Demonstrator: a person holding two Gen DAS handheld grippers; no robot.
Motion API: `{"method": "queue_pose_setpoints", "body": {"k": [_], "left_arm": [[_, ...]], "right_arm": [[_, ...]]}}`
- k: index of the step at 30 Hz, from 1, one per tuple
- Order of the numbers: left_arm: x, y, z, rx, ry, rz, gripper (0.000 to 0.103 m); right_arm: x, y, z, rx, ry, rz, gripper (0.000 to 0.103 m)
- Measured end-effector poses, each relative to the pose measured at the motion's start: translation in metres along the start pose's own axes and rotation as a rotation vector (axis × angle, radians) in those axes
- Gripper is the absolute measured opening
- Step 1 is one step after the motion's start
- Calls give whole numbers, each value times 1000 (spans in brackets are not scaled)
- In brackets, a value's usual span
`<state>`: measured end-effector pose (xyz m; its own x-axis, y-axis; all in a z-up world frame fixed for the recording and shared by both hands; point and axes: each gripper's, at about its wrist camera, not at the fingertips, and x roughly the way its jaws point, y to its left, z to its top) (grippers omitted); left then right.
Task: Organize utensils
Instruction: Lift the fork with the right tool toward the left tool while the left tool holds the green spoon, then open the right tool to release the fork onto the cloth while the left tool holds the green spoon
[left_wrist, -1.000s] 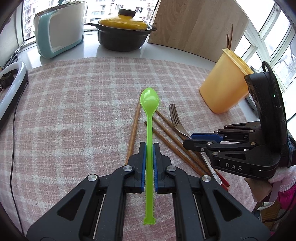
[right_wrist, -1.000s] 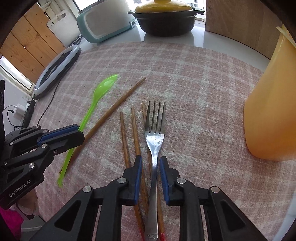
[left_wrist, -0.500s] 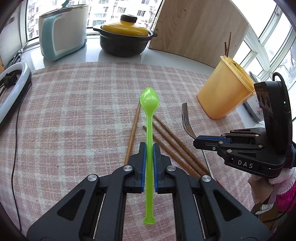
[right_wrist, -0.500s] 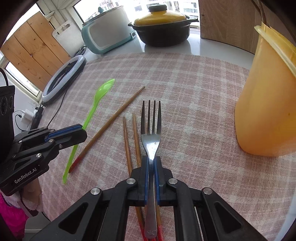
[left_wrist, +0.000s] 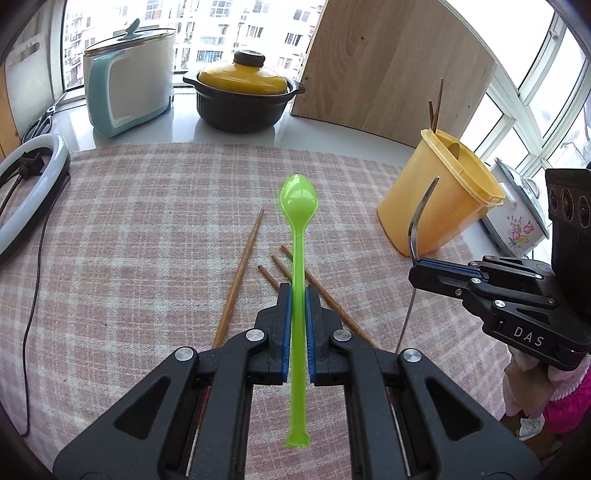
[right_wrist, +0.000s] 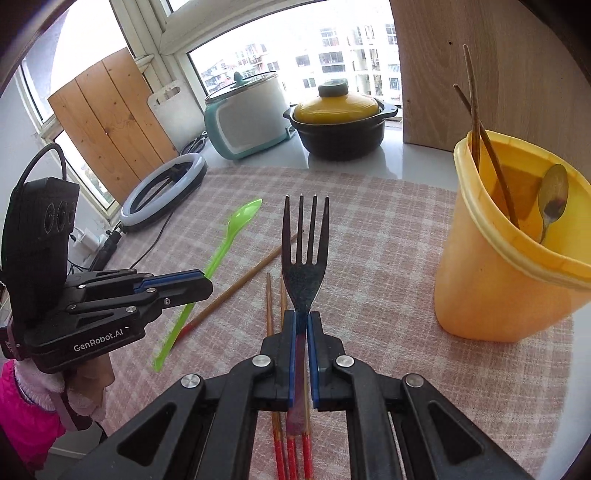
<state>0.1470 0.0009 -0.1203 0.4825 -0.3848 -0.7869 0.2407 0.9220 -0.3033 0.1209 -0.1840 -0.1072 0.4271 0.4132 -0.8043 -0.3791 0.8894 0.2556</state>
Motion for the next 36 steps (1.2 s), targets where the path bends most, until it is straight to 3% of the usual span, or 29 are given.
{"method": "queue_pose_setpoints", "body": {"k": [16, 20, 22, 23, 24, 36], "left_arm": [[-18, -35, 12, 20, -59, 8, 5], [-17, -42, 15, 28, -66, 8, 5], [-18, -40, 15, 21, -72, 10, 5], [-18, -38, 14, 14, -72, 13, 5], [-19, -35, 14, 7, -72, 17, 5], [-33, -8, -6, -43, -73, 48, 5]], "right_arm": [[-46, 4, 3, -108, -155, -30, 0], [-52, 0, 5, -111, -154, -23, 0], [-45, -5, 6, -115, -106, 10, 3], [-37, -8, 5, -116, -64, 30, 22], [-33, -11, 1, -100, -56, 18, 29], [7, -32, -21, 15, 164, 118, 25]]}}
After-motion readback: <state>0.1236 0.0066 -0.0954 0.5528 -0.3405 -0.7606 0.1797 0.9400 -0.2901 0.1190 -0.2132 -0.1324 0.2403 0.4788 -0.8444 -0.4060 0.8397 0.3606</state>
